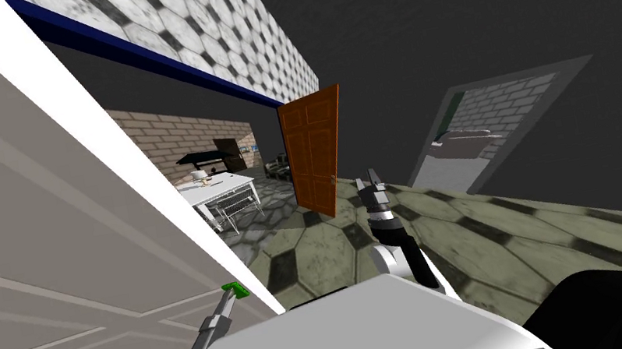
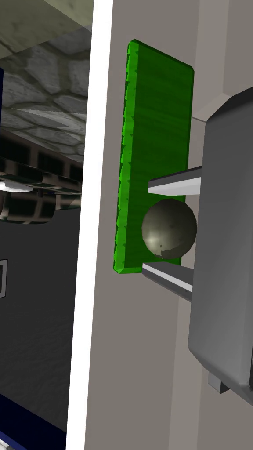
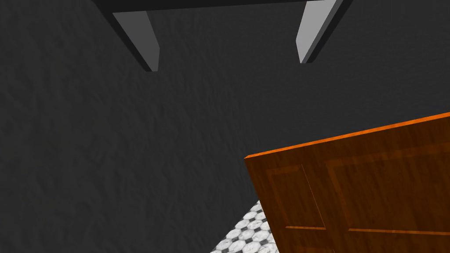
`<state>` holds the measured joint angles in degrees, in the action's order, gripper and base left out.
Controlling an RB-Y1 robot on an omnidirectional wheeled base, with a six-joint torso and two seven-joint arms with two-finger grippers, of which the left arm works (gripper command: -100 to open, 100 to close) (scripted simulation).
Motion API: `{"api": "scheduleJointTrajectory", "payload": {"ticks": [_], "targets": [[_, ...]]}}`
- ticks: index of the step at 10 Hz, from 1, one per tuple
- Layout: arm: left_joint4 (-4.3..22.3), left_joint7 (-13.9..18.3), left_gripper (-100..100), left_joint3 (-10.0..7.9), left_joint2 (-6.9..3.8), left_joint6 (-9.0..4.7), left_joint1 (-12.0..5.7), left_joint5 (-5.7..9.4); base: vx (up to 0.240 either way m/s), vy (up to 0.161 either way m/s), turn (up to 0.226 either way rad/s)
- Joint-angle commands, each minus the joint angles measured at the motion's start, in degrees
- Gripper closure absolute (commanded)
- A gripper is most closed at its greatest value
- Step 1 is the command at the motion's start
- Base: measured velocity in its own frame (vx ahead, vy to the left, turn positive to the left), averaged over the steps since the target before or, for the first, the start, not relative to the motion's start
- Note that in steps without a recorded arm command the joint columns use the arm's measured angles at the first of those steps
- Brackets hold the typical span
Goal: Pull the door open
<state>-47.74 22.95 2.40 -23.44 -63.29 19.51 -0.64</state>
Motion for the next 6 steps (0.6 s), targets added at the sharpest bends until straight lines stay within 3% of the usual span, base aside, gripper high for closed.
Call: {"api": "scheduleJointTrajectory", "payload": {"ticks": [1, 5, 6], "targets": [[0.7, 0.3, 100, 0.04, -0.52, -1.09, 0.25, -0.10, -0.207, 0.048, -0.147], [2.1, 1.0, 100, 0.35, -1.38, -3.05, 0.26, -0.39, -0.192, 0.052, -0.113], [1.6, 0.9, 100, 0.61, -1.04, -2.60, 0.42, -0.51, -0.082, 0.022, -0.021]]}}
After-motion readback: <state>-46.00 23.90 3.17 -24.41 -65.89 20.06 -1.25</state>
